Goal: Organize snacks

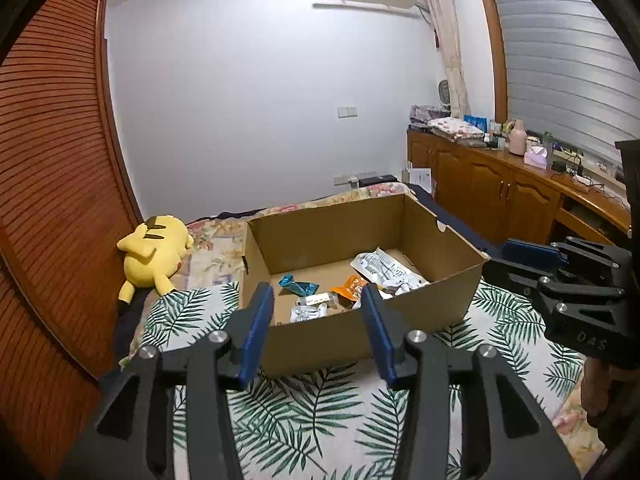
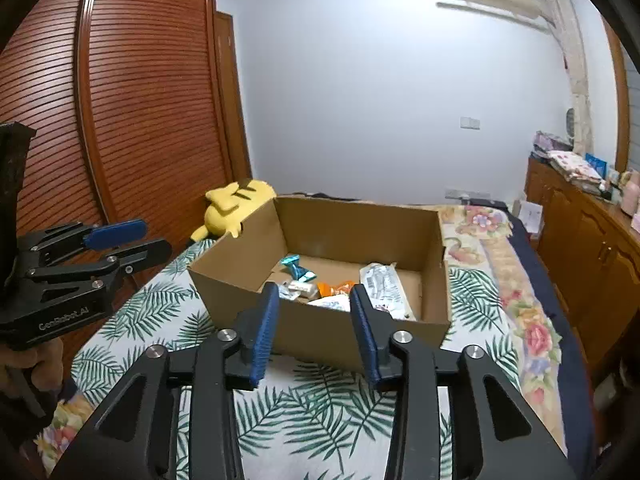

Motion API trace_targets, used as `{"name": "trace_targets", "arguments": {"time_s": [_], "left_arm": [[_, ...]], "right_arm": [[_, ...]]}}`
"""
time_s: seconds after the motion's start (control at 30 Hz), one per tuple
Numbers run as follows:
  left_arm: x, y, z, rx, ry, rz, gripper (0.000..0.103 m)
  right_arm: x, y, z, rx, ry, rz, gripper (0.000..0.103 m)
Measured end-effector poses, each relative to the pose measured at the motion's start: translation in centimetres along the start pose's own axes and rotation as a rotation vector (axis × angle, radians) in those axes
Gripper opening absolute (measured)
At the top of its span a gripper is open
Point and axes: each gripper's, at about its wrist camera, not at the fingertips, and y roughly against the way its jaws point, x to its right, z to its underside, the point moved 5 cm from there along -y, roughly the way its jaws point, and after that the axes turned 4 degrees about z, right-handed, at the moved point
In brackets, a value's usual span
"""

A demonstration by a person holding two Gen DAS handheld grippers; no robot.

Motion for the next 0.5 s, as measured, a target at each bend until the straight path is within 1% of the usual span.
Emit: {"name": "trace_targets", "arguments": {"time_s": [0.17,0.27,0.33,0.37,0.43,0.47,0.5], "left_arm": [[0.3,2.5,0.7,0.014,-0.001,-0.011,0.050],[0.6,4.1,1.2,0.026,0.003,-0.022,0.051],[0.7,4.9,1.5,0.032,0.007,-0.029,0.052],[0.7,5.4,1.7,0.035,0.009,-0.032,0.055],[0.8,6.3,2.0,0.044,0.014,-0.035,0.056],[0.8,6.7,2.3,0.045,0.014,-0.040,0.057],[0.8,6.9,2.3,0.045,0.012,-0.044,0.057]], "right_arm": [[-0.6,2.3,0.8,0.020,-0.008,0.024,0.049],[-0.7,3.6,1.2,0.034,-0.024,0.039,0.056],[-0.9,4.2,1.4,0.042,-0.030,0.047,0.065],[-0.9,4.5,1.5,0.046,-0.035,0.050,0.067],[-0.9,5.2,1.7,0.055,-0.049,0.057,0.076],[-1.0,5.6,1.8,0.062,-0.053,0.059,0.079],[-1.0,6.1,2.0,0.068,-0.056,0.064,0.085]]}}
